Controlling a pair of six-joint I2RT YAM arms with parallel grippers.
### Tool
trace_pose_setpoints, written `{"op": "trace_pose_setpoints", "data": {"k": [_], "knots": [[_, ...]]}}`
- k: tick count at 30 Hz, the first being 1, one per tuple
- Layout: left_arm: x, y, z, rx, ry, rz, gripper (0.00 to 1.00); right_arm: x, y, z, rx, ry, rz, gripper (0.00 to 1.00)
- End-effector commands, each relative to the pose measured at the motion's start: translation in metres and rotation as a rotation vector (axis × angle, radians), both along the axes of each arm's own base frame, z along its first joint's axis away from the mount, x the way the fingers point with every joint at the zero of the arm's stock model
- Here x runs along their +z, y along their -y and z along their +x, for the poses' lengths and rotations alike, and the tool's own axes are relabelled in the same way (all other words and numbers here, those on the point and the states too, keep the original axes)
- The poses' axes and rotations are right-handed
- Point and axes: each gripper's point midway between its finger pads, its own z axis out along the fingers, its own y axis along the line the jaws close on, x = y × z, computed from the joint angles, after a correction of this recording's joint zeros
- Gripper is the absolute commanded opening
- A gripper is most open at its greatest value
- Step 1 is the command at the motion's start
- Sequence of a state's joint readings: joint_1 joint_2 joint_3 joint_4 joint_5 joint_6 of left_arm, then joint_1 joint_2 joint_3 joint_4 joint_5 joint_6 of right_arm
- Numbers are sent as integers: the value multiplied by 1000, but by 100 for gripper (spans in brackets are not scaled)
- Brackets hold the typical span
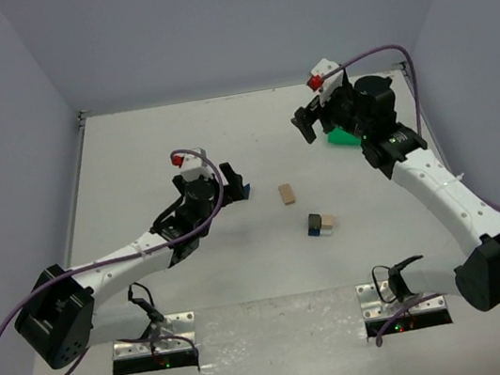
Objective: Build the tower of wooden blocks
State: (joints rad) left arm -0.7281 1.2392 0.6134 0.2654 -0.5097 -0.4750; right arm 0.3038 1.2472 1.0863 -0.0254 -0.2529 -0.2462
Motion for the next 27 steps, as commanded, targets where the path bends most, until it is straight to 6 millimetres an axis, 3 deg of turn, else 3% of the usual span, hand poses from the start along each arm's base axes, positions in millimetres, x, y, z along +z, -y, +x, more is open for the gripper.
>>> {"op": "trace_pose_setpoints", "data": {"k": [1,2,3,6,12,20,27], "knots": [[5,10,-6,-57,25,-30,100,-54,41,-11,-407,-284,257,99],[1,14,-8,-82,22,-25,100,-79,60,-21,-551,-361,280,99],[-1,15,-10,-92,23,-25,100,-93,64,-31,-572,-408,256,99],[-7,32,-15,-159,23,-23,100,-143,102,-72,-857,-563,266,99],[-24,76,-25,-281,-1,12,100,-208,117,-129,-956,-710,253,99],[-44,125,-37,-394,-34,-43,100,-252,108,-168,-899,-869,217,99],[-63,151,-45,-455,-69,-32,100,-263,104,-172,-843,-875,195,99]]}}
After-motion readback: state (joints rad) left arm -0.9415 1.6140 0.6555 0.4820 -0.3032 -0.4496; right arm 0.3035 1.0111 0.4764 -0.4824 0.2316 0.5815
